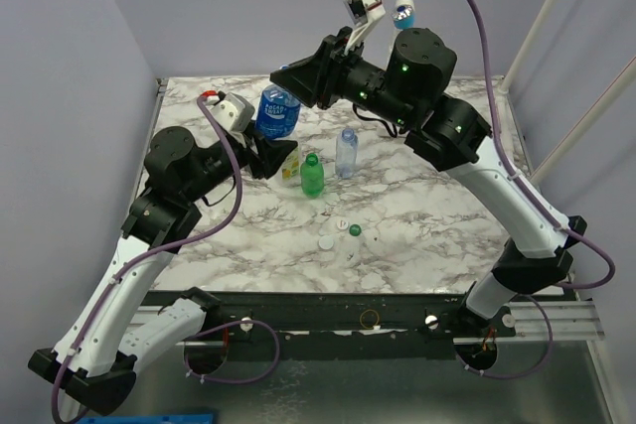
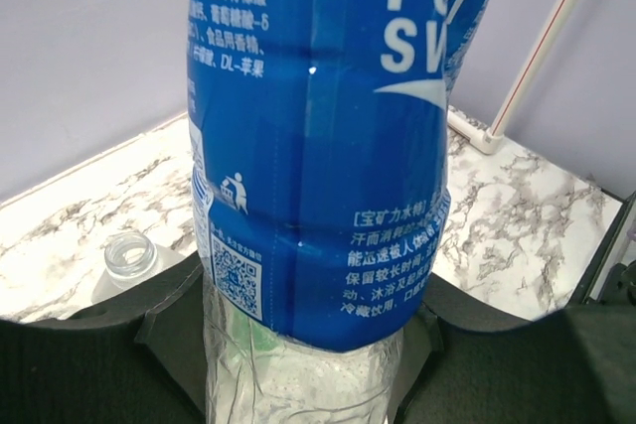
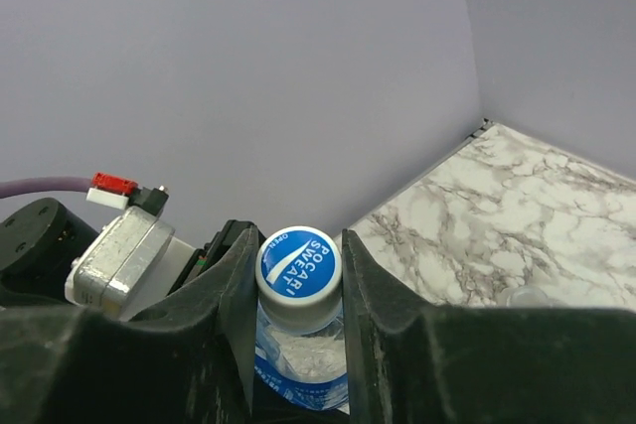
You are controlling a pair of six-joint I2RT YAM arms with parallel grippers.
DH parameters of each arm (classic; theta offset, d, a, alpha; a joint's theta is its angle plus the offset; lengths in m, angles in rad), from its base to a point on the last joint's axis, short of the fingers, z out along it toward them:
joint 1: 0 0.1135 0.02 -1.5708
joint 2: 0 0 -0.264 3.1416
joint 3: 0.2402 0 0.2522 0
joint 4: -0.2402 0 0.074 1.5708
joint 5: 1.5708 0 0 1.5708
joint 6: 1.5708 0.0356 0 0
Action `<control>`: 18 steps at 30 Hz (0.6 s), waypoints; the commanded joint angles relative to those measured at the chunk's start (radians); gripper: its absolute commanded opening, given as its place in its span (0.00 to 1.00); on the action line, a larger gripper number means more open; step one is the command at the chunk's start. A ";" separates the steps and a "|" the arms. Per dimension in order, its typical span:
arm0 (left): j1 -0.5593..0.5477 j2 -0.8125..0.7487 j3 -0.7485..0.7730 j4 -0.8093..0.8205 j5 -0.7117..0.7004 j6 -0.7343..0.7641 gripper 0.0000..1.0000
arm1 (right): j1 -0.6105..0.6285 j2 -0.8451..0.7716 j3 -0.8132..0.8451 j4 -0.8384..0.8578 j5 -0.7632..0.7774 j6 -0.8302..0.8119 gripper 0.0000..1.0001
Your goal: Unscrew the bottle caps
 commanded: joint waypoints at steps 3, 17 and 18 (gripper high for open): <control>-0.009 -0.007 0.002 -0.036 0.196 -0.010 0.25 | 0.008 -0.038 -0.051 0.080 -0.060 -0.007 0.01; -0.009 0.068 0.088 0.012 0.931 -0.354 0.36 | 0.006 -0.338 -0.428 0.421 -0.810 -0.086 0.01; -0.009 0.073 0.093 0.015 0.951 -0.368 0.36 | 0.006 -0.338 -0.428 0.414 -0.811 -0.086 0.01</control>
